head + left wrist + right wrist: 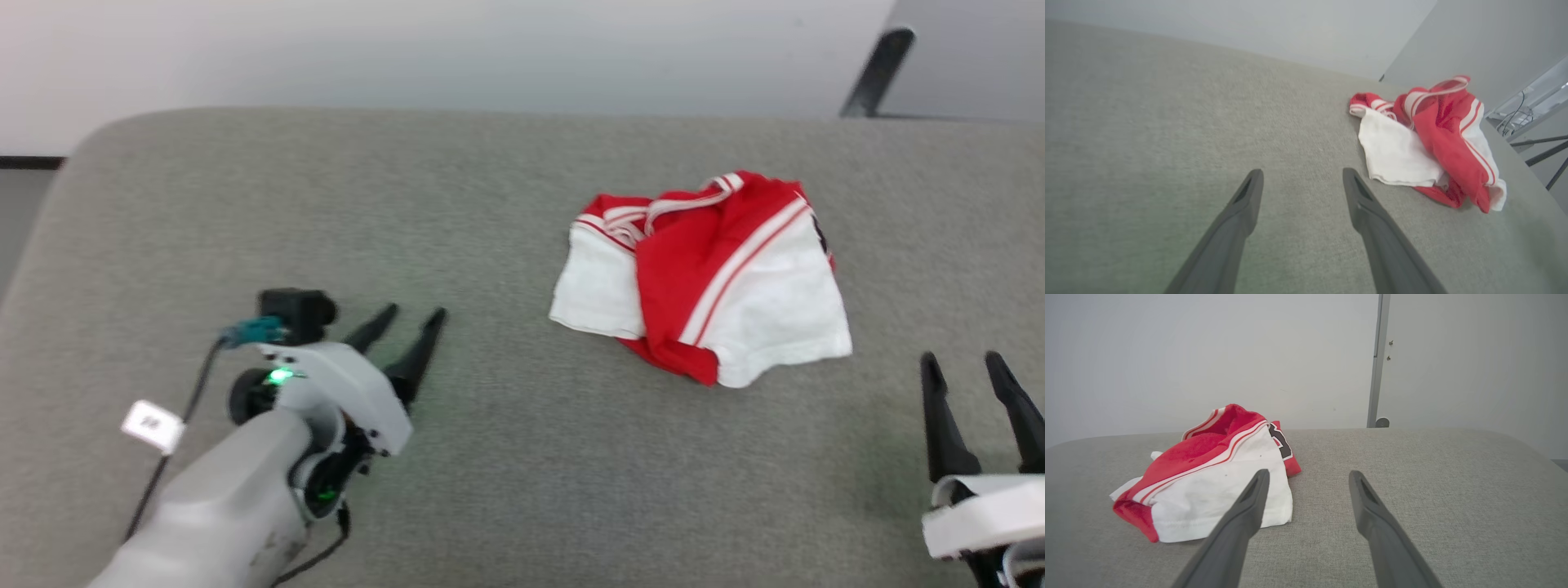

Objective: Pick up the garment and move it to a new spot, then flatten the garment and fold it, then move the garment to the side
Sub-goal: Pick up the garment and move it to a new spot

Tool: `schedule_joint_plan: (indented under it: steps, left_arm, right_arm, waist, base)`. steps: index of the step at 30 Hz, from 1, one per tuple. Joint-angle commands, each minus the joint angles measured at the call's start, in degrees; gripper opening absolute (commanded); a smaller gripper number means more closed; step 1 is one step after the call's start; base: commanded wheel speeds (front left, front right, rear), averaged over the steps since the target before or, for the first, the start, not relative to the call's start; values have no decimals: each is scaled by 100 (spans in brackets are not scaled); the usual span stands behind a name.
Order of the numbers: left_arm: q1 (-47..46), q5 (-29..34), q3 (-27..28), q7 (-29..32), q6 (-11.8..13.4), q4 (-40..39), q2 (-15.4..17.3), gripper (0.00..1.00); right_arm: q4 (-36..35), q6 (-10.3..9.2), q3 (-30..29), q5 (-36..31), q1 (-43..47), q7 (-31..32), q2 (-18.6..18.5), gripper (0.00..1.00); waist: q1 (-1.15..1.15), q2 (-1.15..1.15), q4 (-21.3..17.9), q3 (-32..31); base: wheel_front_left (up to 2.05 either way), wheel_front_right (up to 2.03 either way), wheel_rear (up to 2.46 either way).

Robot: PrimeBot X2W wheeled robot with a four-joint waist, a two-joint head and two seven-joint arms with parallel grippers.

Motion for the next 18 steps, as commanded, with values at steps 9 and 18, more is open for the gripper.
schedule_joint_plan:
  steps: [9,18]
  left_arm:
    - [1816,1857,2256,-22,808,-1512,349,100]
    - [3489,3917,3789,-23,1550,-3220,321,100]
  right_arm:
    - [-382,-4,-328,-81,528,239,-32,100]
    - [-516,-4,-438,-108,661,323,17,100]
  waist:
    - [0,0,532,-477]
    - [0,0,424,-612]
  base:
    - [0,0,0]
    - [0,0,0]
